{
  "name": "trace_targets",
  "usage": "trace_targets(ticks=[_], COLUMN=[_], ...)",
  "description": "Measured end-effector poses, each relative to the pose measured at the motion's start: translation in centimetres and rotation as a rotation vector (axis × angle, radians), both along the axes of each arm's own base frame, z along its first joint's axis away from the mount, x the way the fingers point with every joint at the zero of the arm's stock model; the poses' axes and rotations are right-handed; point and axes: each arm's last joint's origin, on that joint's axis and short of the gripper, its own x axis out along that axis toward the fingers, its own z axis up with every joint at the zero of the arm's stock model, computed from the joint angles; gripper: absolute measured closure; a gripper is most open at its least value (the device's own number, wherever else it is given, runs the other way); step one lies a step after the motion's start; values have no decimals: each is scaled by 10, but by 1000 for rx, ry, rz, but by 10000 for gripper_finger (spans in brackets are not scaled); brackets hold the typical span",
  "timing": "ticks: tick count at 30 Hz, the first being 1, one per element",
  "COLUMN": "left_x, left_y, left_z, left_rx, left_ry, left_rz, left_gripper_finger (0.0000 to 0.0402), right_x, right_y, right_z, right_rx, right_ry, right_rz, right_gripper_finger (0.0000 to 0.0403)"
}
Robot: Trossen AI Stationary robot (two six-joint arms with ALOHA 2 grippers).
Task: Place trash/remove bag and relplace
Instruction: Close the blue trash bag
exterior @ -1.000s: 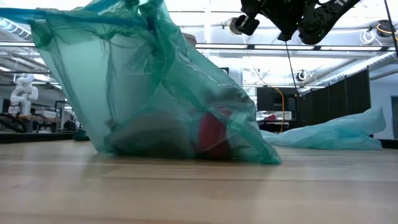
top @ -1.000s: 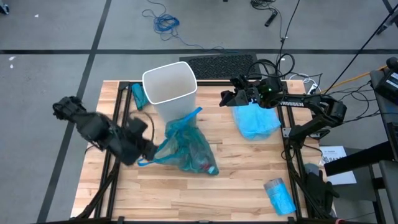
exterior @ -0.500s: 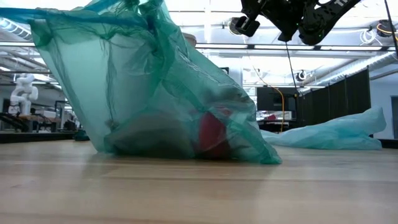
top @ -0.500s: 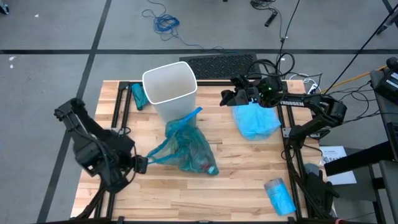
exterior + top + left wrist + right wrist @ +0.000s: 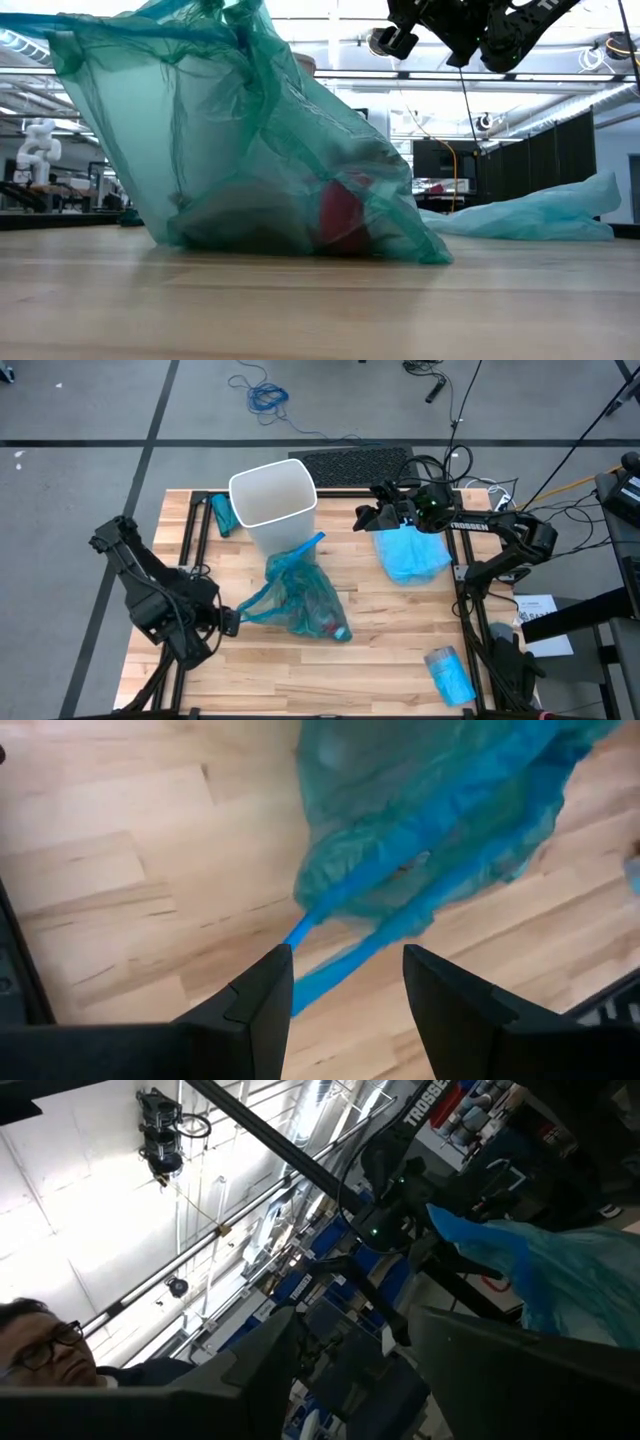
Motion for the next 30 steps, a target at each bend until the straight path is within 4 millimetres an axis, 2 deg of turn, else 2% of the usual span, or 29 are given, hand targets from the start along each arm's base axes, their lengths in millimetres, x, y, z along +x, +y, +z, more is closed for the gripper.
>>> trace_targets(ticks=[9, 14, 22, 24, 27, 30], left_x=[-8, -9, -5, -5, -3, -1], left_y=[-3, -4, -7, -8, -10, -9], left_z=[-10, -16, -36, -45, -58, -60], left_rx=[-21, 2, 12, -4, -36, -38], left_ry=[112, 102, 60, 97, 110, 100], left_rz=[-28, -28, -16, -14, -14, -14], left_gripper_finger=[217, 217, 217, 220, 245, 312], right_x=[0, 0, 0, 0, 0, 0], right_y=[0, -1, -2, -2, -2, -2], right_z=[0, 0, 0, 0, -1, -1], right_rx=[-2, 6, 18, 19, 21, 27], right_ry=[-1, 1, 9, 9, 12, 11], right_rz=[0, -7, -13, -14, -14, -22], right_gripper_finger=[216, 216, 216, 216, 216, 216])
